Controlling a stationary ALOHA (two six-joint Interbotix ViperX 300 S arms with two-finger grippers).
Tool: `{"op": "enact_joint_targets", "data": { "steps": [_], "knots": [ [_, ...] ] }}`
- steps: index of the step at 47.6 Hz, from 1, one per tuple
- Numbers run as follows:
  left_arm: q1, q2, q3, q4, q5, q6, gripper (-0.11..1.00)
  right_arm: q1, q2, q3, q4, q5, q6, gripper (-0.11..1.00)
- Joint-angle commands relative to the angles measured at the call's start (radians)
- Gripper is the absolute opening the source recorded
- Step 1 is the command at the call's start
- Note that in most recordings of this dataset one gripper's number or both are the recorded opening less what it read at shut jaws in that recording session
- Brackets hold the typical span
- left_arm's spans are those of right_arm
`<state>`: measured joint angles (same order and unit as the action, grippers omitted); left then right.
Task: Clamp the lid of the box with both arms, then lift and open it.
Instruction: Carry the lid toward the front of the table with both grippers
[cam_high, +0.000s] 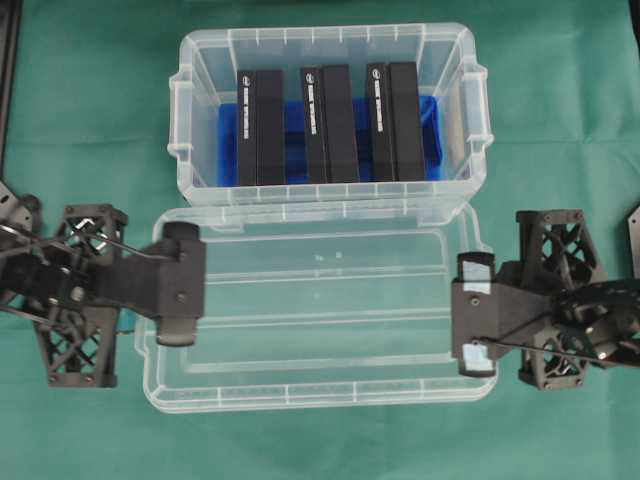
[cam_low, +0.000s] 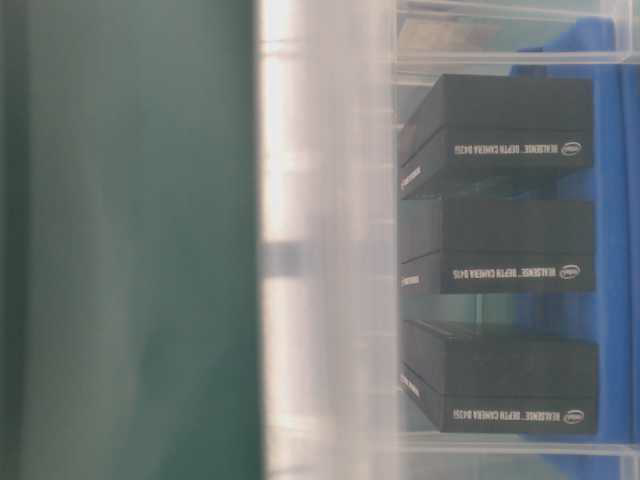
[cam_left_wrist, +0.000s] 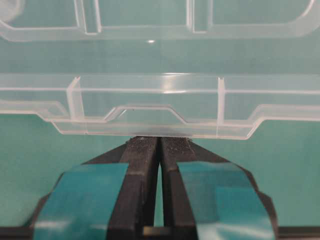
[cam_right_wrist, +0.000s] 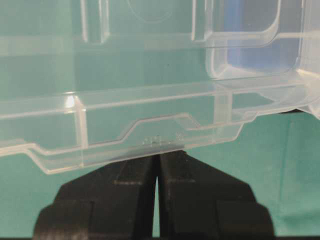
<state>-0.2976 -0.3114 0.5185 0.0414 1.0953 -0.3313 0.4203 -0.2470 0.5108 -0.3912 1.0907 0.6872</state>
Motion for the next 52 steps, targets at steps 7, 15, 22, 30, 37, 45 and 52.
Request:
{"op": "enact_joint_targets", "data": {
  "steps": [7,15,22,30,37,45,52],
  "knots": [
    [-0.005,0.011,0.005,0.008,-0.14,-0.008,0.01,0.009,0.02,0.011,-0.018,-0.12,0.069,0.0],
    [-0.017,0.018,0.06,0.008,-0.207,-0.043,0.01,0.014,0.043,0.04,-0.018,-0.163,0.114,0.0],
    [-0.023,0.034,0.123,0.008,-0.291,-0.086,0.01,0.014,0.064,0.074,-0.018,-0.227,0.14,0.0],
    [-0.038,0.061,0.186,0.002,-0.394,-0.11,0.01,0.012,0.106,0.121,-0.018,-0.35,0.161,0.0],
    [-0.052,0.107,0.209,-0.002,-0.462,-0.112,0.01,0.014,0.147,0.141,-0.018,-0.42,0.19,0.0],
    [-0.057,0.172,0.219,-0.002,-0.523,-0.112,0.01,0.014,0.189,0.153,-0.018,-0.472,0.202,0.0],
    [-0.063,0.202,0.221,-0.002,-0.563,-0.112,0.01,0.014,0.227,0.158,-0.018,-0.532,0.202,0.0]
  ]
}}
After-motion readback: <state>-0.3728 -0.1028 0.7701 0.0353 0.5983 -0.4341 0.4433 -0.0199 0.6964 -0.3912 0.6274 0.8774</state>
